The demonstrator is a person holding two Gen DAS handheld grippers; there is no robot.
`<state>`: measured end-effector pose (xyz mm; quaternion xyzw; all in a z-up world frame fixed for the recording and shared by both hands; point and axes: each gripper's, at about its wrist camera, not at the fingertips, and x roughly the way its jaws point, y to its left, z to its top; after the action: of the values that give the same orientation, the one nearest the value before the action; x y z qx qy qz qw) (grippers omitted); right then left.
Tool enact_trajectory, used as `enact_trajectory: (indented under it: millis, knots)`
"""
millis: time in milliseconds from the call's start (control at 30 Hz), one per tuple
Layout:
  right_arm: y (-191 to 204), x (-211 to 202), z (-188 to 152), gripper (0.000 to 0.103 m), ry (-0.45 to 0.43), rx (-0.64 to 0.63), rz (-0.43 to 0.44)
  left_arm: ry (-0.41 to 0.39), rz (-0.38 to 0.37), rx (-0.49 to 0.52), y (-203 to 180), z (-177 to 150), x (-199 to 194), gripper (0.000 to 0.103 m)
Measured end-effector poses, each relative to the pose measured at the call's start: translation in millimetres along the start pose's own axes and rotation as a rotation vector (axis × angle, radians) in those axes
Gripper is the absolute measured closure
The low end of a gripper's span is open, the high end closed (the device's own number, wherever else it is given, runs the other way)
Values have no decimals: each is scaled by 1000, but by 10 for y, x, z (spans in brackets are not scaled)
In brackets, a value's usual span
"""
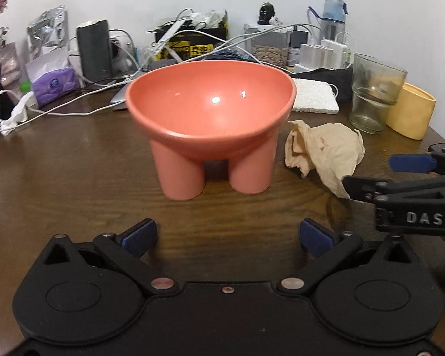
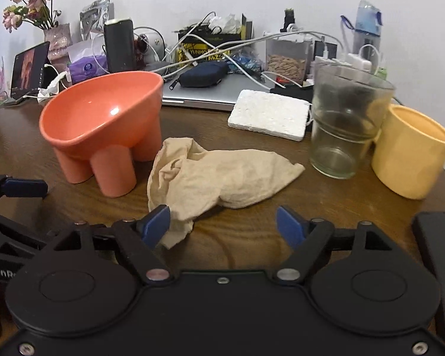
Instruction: Clean bowl
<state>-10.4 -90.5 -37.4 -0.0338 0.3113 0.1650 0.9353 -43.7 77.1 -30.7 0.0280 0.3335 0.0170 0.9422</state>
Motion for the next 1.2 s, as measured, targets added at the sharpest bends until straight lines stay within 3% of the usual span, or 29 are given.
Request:
enact_trajectory:
  millis: [167, 233, 300, 500, 667, 833, 933, 1033, 1200]
  knots:
    - [6, -328, -127, 21, -79, 70, 15, -15, 24, -5, -1, -87, -163, 0]
    - [-5, -463, -180, 20, -103, 116, 35, -34, 68, -45, 5, -195, -349, 0]
    - [27, -592, -228, 20, -115, 134, 44, -47, 65, -75, 5, -281, -514, 0]
    - [295, -1209, -387, 17, -200, 113, 63, -76, 139, -46, -86, -492, -984, 0]
    - [401, -1790, -508, 12, -291, 82, 57, -125, 93, -82, 48, -660, -1511, 0]
    - [539, -2285, -686, 11, -299, 57, 97, -140, 45, -143, 117, -840, -1910, 0]
    - [693, -2568, -806, 7, -319, 36, 95, -158, 38, -187, 76, -781, -2036, 0]
    - [843, -2787, -920, 5, -345, 22, 81, -189, -22, -256, 117, -758, -2273, 0]
    - [937, -3049, -1034, 4, -333, 77, 86, -175, 0, -185, -25, -966, -2548, 0]
